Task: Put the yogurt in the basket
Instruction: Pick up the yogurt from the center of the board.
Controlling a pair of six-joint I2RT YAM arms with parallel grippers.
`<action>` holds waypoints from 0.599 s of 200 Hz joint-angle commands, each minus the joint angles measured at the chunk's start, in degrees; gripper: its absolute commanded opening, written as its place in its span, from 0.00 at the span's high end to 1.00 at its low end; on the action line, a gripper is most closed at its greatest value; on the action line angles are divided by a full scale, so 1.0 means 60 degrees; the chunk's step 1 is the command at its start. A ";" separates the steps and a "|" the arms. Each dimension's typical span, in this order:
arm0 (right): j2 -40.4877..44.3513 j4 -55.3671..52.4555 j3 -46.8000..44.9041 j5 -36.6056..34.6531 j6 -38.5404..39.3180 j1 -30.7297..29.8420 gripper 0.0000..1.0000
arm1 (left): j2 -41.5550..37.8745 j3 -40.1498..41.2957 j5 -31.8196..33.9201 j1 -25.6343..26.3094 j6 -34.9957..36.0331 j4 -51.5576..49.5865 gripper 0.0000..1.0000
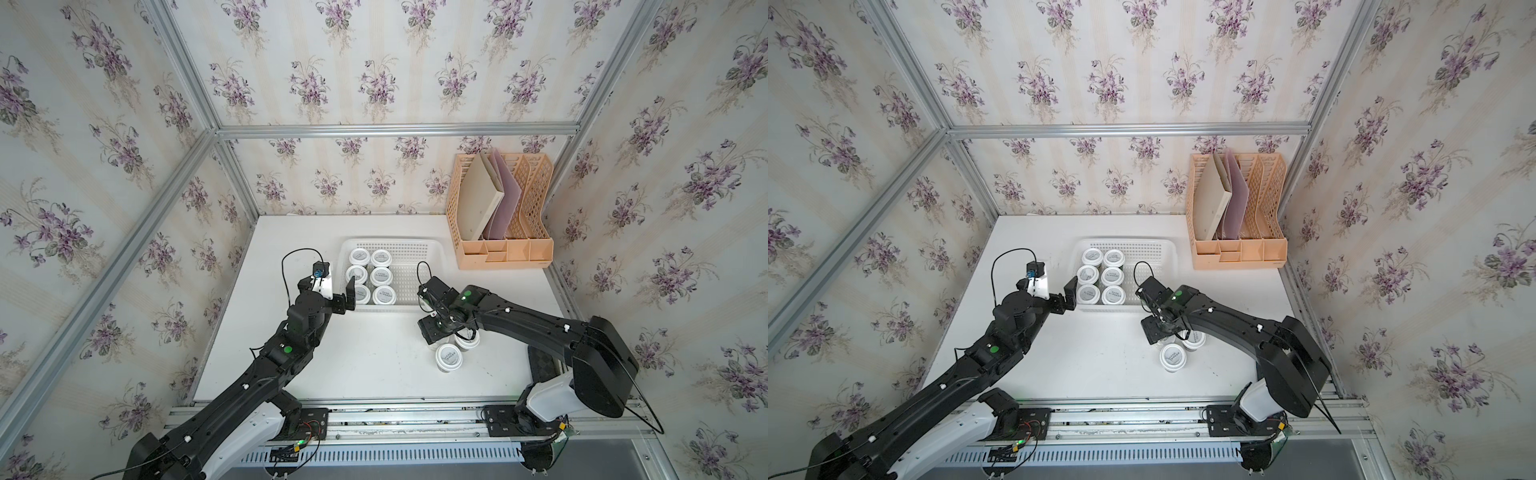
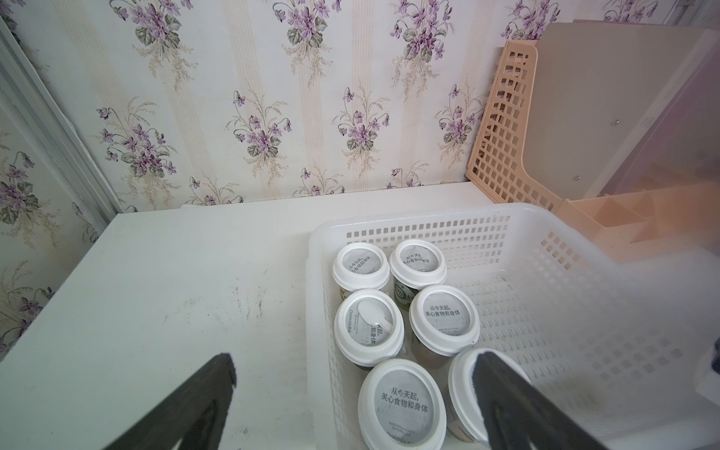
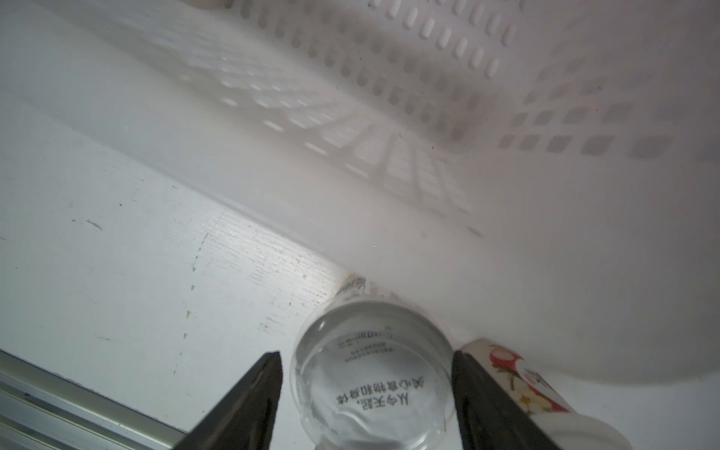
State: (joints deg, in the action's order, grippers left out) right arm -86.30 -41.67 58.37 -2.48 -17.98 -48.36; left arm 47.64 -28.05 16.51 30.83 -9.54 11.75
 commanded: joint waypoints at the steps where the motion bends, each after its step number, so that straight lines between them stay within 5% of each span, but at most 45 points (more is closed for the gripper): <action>1: 0.0022 0.0304 0.0090 0.0502 -0.0011 -0.0040 0.27 | -0.0006 -0.0041 0.0064 0.0001 0.0007 0.0179 0.01; 120: 0.0193 -0.0507 0.0617 -0.0070 -0.0078 -0.0315 0.22 | -0.0052 -0.0036 0.0108 -0.0001 0.0023 0.0159 0.01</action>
State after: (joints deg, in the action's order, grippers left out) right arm -85.45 -41.93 61.84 -0.49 -18.00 -50.28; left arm 47.42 -28.05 16.69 30.83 -9.52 11.70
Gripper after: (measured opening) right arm 0.778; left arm 0.993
